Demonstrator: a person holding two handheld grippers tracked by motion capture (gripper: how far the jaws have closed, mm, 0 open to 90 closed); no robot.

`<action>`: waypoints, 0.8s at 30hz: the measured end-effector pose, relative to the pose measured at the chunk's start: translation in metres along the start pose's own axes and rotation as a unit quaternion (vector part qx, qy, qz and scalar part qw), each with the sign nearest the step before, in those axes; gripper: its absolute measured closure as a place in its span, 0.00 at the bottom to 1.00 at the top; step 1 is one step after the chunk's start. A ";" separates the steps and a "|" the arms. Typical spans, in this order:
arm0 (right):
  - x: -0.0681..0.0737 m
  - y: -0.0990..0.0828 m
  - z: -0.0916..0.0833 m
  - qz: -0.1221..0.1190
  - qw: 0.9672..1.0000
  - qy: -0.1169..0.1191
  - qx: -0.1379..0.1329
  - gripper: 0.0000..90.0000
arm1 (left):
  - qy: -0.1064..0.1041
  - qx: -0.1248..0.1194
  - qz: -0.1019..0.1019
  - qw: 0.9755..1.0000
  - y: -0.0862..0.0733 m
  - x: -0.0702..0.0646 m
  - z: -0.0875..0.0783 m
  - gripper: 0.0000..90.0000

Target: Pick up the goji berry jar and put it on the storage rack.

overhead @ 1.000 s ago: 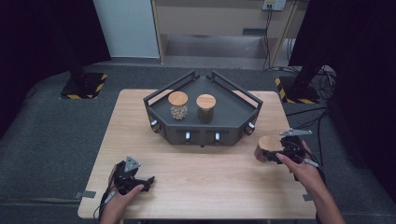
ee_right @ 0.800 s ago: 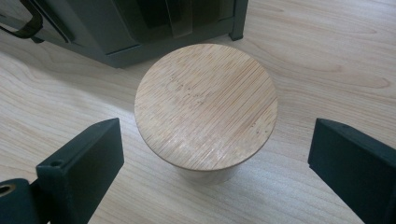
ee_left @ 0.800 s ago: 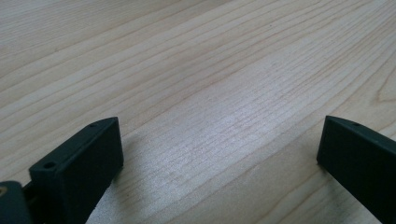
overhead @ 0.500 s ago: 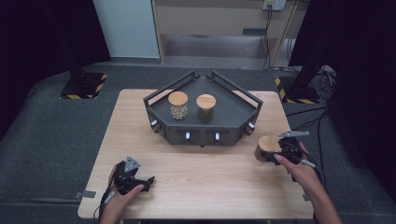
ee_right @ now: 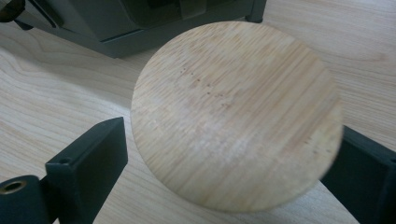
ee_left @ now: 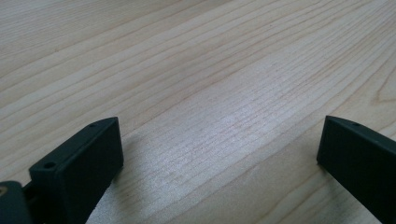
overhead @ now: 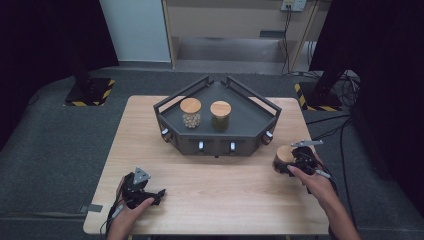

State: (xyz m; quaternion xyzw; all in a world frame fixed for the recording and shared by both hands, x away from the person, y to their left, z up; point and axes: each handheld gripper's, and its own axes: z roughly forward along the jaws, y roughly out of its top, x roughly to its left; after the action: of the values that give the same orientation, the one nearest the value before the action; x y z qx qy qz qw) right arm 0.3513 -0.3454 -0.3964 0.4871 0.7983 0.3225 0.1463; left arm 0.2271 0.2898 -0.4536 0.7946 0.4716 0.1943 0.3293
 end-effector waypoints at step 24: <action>0.012 -0.004 0.013 -0.010 0.999 -0.034 -0.007 0.28 | 0.000 0.000 0.000 1.000 0.000 0.000 0.000 0.00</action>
State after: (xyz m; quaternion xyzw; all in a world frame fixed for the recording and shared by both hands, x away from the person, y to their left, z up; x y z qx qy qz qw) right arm 0.3504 -0.3315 -0.4079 0.4884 0.7957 0.3100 0.1796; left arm 0.2271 0.2898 -0.4536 0.7946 0.4716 0.1942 0.3294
